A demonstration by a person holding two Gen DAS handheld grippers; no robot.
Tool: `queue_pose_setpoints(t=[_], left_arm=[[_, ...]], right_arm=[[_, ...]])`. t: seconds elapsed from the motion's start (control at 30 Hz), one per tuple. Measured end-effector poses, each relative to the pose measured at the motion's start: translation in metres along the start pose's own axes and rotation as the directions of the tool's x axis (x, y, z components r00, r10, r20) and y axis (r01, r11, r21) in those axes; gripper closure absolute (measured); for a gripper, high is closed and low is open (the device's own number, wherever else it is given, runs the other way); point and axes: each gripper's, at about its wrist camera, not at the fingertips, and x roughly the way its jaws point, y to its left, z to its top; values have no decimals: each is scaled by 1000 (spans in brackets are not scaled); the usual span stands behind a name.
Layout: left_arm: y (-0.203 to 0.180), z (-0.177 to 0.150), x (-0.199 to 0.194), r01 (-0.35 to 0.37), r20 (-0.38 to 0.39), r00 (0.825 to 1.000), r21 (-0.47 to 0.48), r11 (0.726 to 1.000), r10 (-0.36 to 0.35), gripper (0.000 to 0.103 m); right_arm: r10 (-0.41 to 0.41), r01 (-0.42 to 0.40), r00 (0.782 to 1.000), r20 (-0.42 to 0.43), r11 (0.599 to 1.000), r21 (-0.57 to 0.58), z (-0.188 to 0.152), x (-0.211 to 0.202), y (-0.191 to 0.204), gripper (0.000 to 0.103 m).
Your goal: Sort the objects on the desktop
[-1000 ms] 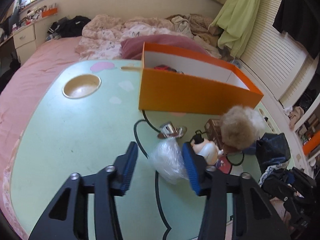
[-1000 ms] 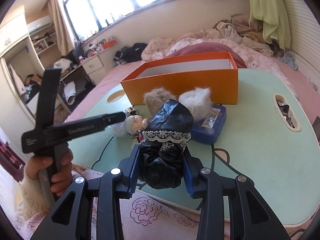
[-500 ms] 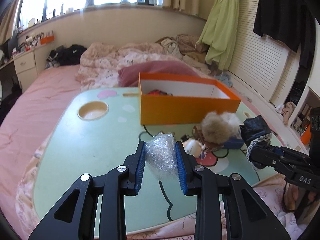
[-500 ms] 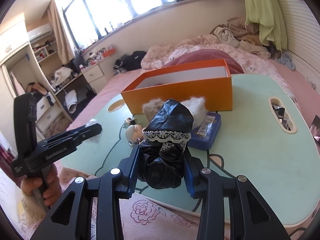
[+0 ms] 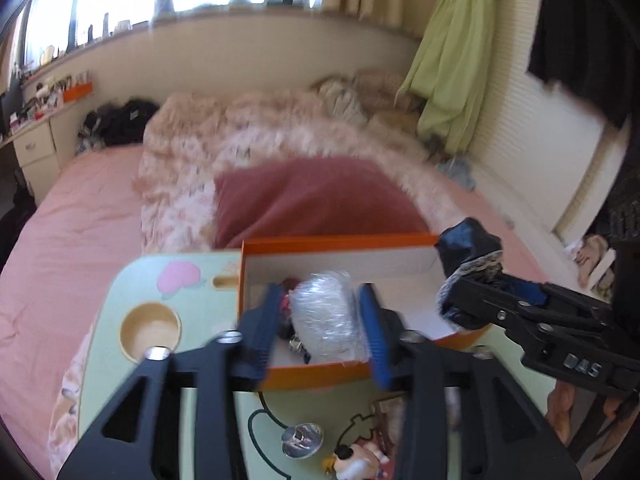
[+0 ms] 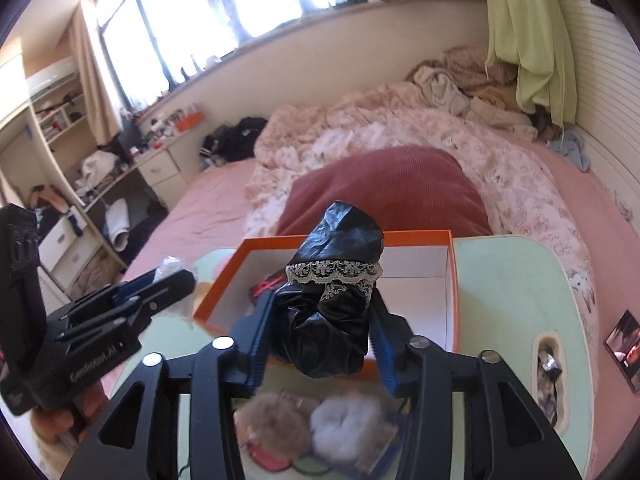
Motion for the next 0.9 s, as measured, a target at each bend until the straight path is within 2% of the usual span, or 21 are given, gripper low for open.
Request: queue_pose_setpoints(t=[0.03, 0.07, 0.13, 0.17, 0.23, 0.3, 0.4, 0.57, 0.6, 0.67, 0.7, 0.73, 0.77, 0.8, 0.9], left_arm=[[2, -3, 8, -16, -44, 999, -22, 1000, 15, 37], [5, -7, 10, -5, -52, 999, -41, 999, 3, 37], [12, -22, 2, 39, -12, 999, -65, 997, -40, 36], [15, -31, -4, 47, 5, 999, -69, 997, -46, 31], [20, -47, -19, 46, 28, 999, -68, 997, -45, 23], [23, -65, -35, 50, 48, 998, -71, 996, -47, 23], [24, -92, -49, 51, 27, 998, -66, 997, -49, 23], [17, -133, -48, 83, -98, 991, -32, 996, -86, 23], [15, -140, -47, 65, -106, 992, -18, 998, -67, 23], [12, -149, -40, -16, -115, 993, 29, 999, 19, 23], [12, -153, -32, -54, -145, 988, 41, 998, 59, 23], [12, -157, -29, -98, -136, 985, 61, 993, 106, 9], [15, -158, -26, -113, -137, 983, 53, 992, 120, 0], [19, -158, -26, -99, -138, 985, 30, 995, 102, 0], [25, -158, -25, -115, -132, 984, 23, 993, 117, 0]], right_arm=[[16, -16, 1000, -12, 999, 31, 0, 4, -4, 39], [50, -49, 999, -14, 996, 77, -3, 5, -10, 39], [91, -92, 996, 8, 990, 108, -12, -5, -14, 38], [93, -96, 995, 25, 990, 103, -18, -13, -13, 32], [73, -77, 996, 52, 994, 74, -34, -30, -11, 26], [59, -62, 997, 49, 997, 47, -51, -42, -8, 26], [16, -16, 1000, -18, 1000, 1, -90, -51, -2, 26], [-66, 52, 988, -141, 993, -102, -151, -37, 13, 26], [-95, 75, 985, -141, 987, -141, -158, -34, 18, 26], [-155, 125, 979, -133, 970, -208, -163, -31, 28, 26], [-176, 141, 974, -142, 964, -227, -164, -28, 31, 25], [-200, 160, 969, -145, 955, -250, -165, -24, 33, 22], [-215, 170, 965, -148, 948, -270, -165, -21, 33, 18], [-212, 166, 966, -150, 948, -271, -166, -20, 32, 16], [-206, 162, 967, -149, 951, -263, -168, -21, 27, 15]])
